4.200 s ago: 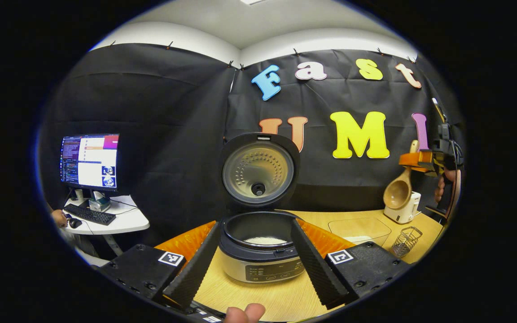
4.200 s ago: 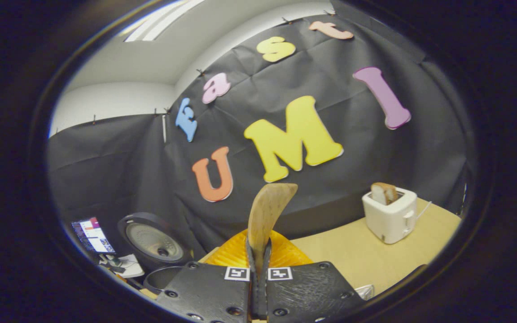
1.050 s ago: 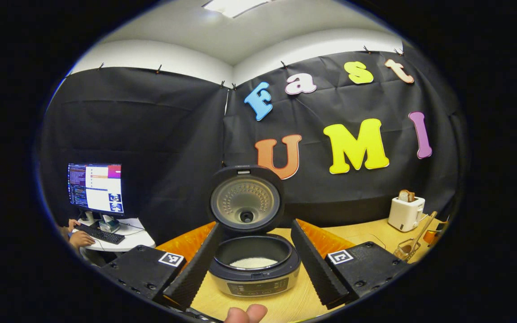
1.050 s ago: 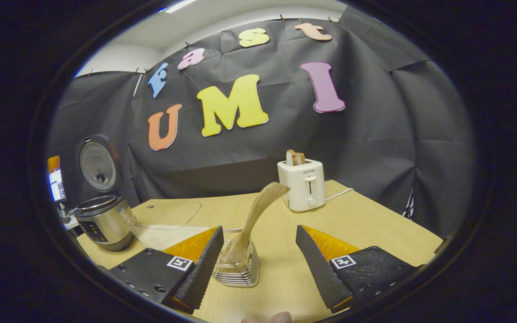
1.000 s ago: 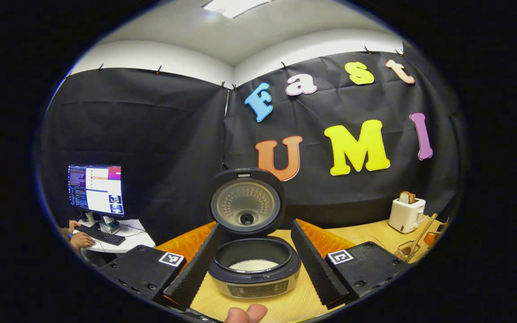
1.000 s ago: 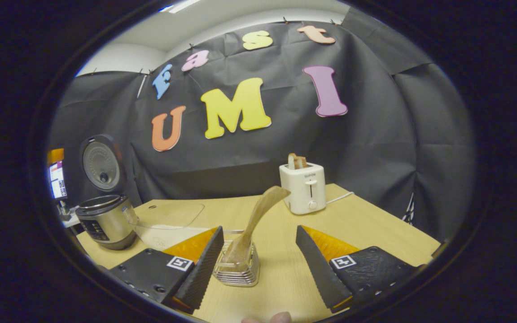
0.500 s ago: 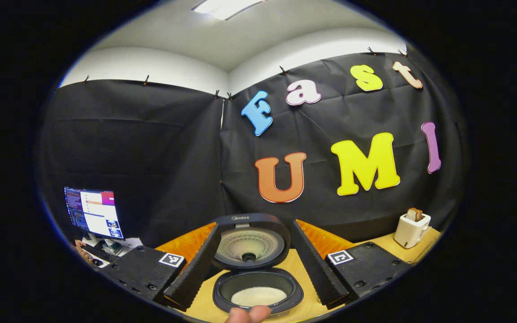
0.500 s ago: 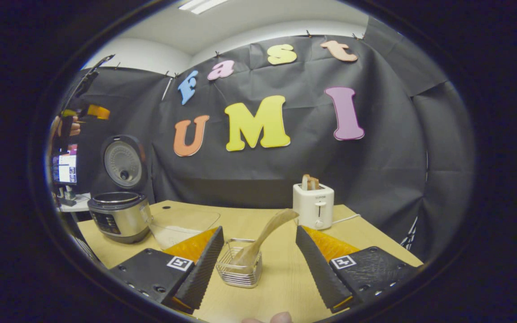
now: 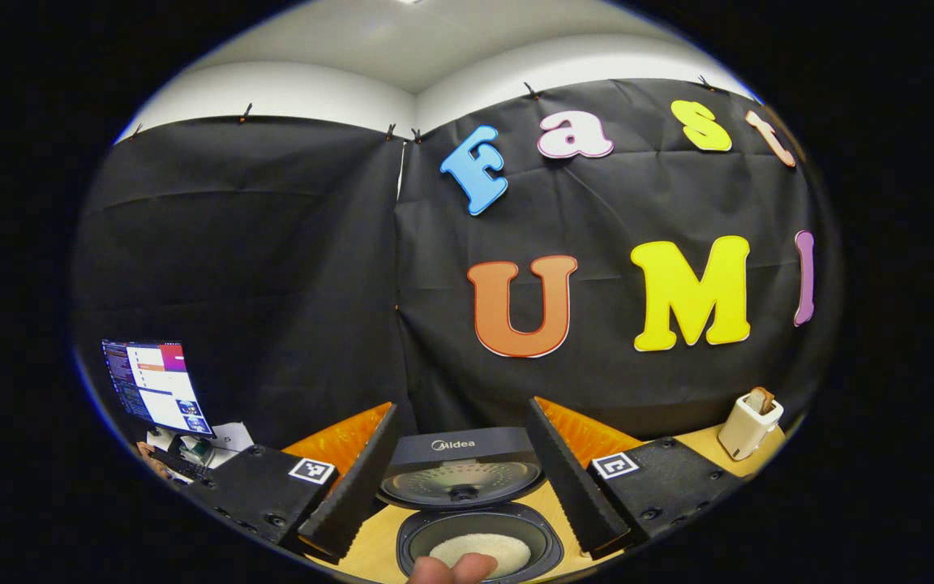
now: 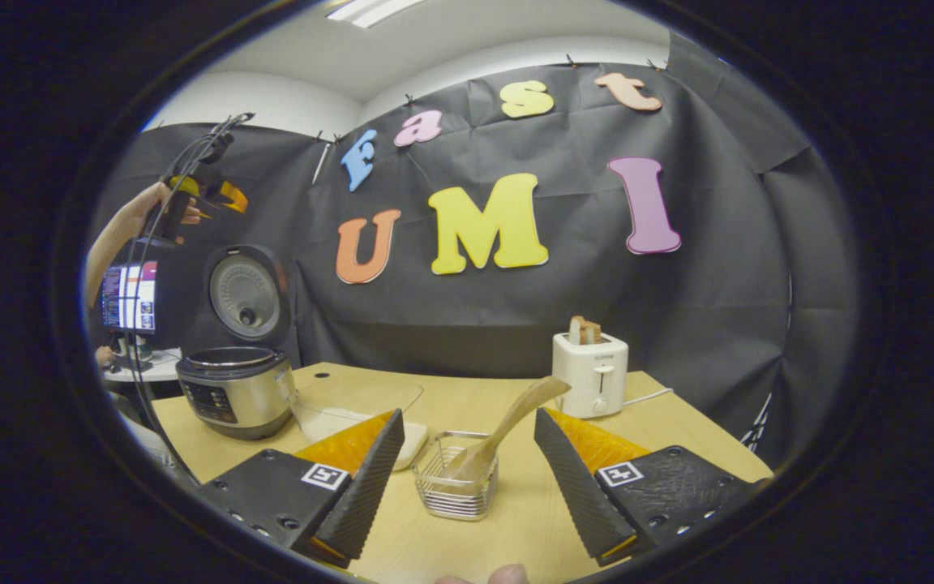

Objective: Close the left gripper, press the button to open the rice cooker; take a wooden spoon from the chopstick holder with the right hand, scoop a spoonful of rice and pour it into the rice cooker, then put the wooden spoon back into the chopstick holder.

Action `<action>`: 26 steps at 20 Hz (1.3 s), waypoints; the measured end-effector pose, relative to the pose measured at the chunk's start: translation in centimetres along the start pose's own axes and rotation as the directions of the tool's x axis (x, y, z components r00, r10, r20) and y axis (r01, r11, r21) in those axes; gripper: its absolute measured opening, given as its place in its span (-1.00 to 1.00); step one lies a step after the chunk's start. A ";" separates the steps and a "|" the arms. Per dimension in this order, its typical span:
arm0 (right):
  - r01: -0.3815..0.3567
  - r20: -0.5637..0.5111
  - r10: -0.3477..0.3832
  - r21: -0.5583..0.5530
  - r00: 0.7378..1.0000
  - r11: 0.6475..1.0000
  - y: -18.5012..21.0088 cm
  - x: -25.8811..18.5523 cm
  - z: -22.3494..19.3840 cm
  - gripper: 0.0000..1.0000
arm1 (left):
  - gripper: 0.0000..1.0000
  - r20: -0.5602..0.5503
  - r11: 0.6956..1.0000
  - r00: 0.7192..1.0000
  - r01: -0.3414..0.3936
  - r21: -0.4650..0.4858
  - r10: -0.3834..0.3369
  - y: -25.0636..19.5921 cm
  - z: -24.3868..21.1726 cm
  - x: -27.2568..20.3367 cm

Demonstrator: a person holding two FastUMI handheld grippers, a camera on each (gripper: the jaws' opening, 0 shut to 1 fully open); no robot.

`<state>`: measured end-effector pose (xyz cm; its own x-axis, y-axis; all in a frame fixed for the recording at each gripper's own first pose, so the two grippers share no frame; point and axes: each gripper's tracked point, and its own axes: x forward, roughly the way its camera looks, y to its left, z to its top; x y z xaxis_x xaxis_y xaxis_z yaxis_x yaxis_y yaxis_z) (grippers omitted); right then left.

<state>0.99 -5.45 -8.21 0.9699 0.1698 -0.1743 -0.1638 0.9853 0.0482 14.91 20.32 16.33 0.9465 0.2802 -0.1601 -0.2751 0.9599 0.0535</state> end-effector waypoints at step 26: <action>-0.044 -0.064 0.048 0.057 0.997 0.997 2.2 -1.4 -2.6 0.82 | 1.00 -0.333 0.994 0.941 -0.091 -0.067 0.064 0.1 -8.3 1.4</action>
<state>-1.16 -3.46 -10.43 0.9476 0.2175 -0.2340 -0.1960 0.9742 0.1119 14.78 20.81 7.96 0.8168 0.3272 -0.4753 -0.3711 0.9286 0.0015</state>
